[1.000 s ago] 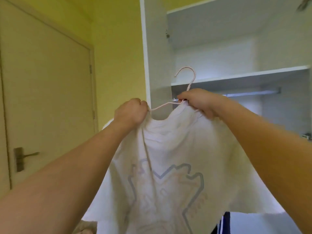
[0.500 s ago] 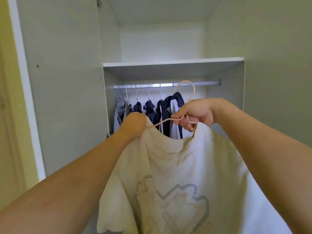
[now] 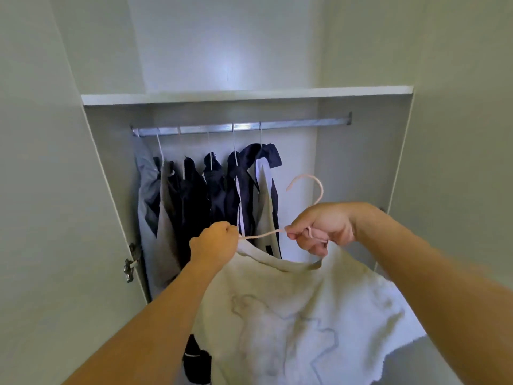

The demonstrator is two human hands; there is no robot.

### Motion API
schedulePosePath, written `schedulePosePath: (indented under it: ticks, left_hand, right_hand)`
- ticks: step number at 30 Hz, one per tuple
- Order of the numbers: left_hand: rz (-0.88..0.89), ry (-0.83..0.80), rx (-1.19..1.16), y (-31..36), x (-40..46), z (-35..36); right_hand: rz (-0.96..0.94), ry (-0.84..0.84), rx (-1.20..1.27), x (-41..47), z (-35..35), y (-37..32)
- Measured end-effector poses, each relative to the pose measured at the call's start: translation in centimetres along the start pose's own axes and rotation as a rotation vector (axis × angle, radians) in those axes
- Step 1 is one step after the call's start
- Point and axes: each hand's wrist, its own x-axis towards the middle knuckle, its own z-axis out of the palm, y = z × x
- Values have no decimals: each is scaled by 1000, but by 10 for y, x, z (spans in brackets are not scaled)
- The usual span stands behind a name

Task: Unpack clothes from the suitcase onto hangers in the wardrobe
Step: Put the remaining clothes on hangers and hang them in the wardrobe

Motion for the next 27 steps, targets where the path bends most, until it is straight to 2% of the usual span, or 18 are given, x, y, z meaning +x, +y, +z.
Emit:
schedulePosePath:
  ticks: [3,8,13,17,20,25,27]
  left_hand:
    - [35,-111,-93,47,-17,-16]
    - [255,-170,-20,108,-25,-24]
    - [404,-258,130,135,0,-21]
    - [551,-406,-54,160,28,-4]
    - [528,-496,-240,168,38,2]
    - [352,-690,-306,168,46,29]
    - [317,-880,-299,168,49,44]
  right_hand:
    - [73,24,27,-25,3,-13]
    - [140,343,188,-74,-10,-13]
    - [44,551,302,-107,-31,-7]
    - [28,685,407,-115,-44,-3]
    - [27,785,499,-107,-61,7]
    - [-12,876,609,-67,-102,23]
    - [-39,847,642,-42,-120,22]
